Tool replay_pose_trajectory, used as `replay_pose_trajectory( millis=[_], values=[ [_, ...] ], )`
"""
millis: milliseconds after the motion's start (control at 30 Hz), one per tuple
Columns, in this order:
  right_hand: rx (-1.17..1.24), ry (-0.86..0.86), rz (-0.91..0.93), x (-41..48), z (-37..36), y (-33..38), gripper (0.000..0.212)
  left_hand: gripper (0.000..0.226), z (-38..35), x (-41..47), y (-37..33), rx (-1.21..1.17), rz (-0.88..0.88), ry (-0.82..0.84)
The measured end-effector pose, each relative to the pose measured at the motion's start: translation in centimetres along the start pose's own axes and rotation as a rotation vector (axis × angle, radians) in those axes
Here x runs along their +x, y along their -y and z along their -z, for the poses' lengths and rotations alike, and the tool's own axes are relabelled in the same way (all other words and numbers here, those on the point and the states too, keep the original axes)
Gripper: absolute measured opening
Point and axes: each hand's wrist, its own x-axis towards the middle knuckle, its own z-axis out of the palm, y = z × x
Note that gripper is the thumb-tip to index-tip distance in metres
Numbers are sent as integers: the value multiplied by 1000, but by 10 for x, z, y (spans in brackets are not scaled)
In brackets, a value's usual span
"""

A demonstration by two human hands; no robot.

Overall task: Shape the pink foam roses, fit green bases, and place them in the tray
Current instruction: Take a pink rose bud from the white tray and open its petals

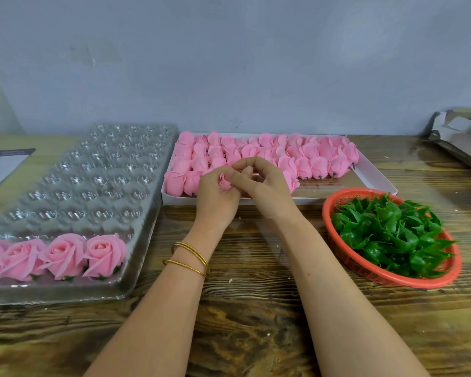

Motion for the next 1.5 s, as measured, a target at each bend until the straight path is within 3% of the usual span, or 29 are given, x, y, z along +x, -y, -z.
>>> replay_pose_trajectory(
  millis=[533,833,933,1067,1200,1500],
  values=[
    [-33,30,-3,0,1,0,24,15,-2,-1,1,12,59,51],
    [104,41,-27,3,0,-3,14,35,1,1,0,-112,121,-101],
    [22,50,3,4,1,-5,8,32,1,2,1,-164,176,-127],
    [-143,65,60,4,-1,-10,33,30,1,5,1,-248,209,-113],
    [-165,120,90,3,-2,-16,43,32,1,5,2,-320,231,-92],
    [-243,128,176,3,-4,-18,27,28,2,4,2,-321,239,-38]
  ],
)
